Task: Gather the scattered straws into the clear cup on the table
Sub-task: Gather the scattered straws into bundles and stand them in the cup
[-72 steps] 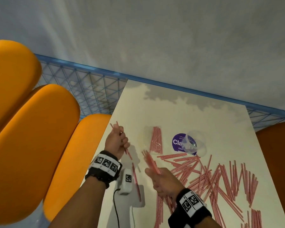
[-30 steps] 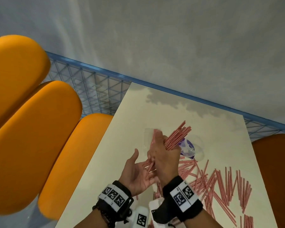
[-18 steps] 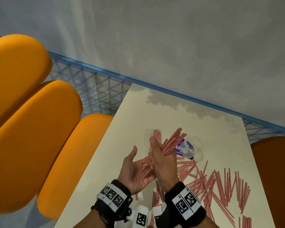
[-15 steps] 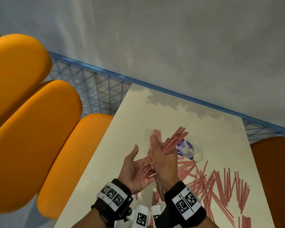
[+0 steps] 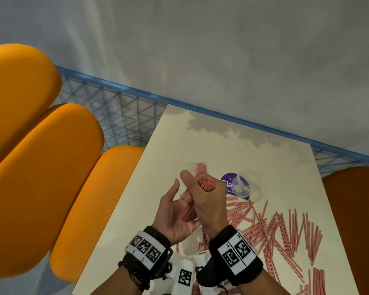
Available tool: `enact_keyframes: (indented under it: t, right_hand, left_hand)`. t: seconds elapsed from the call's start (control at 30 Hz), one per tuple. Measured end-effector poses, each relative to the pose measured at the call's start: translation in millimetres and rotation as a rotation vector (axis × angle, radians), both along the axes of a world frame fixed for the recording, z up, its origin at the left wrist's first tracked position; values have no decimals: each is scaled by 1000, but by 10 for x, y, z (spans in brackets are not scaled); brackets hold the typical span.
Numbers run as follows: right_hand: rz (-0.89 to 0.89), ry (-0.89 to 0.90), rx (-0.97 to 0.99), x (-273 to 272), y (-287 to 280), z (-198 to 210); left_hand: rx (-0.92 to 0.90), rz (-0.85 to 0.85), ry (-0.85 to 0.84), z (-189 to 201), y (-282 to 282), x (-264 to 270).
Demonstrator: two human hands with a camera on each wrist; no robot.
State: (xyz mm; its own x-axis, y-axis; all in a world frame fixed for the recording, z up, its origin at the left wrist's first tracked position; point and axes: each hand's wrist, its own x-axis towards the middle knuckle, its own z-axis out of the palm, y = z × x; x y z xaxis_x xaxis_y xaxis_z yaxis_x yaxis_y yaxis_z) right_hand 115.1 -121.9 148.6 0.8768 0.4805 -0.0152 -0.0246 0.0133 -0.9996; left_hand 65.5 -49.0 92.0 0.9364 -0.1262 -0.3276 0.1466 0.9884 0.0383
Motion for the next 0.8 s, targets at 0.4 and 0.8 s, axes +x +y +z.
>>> enact_keyframes:
  t: [0.4,0.8]
  right_hand:
    - [-18,130,-228,191,-315,-35]
    - [187,-240,-601,478,-1089,-407]
  left_hand:
    - [650,-225,-52,10,33,-155]
    - [2043,-656,33,-12,-598,157]
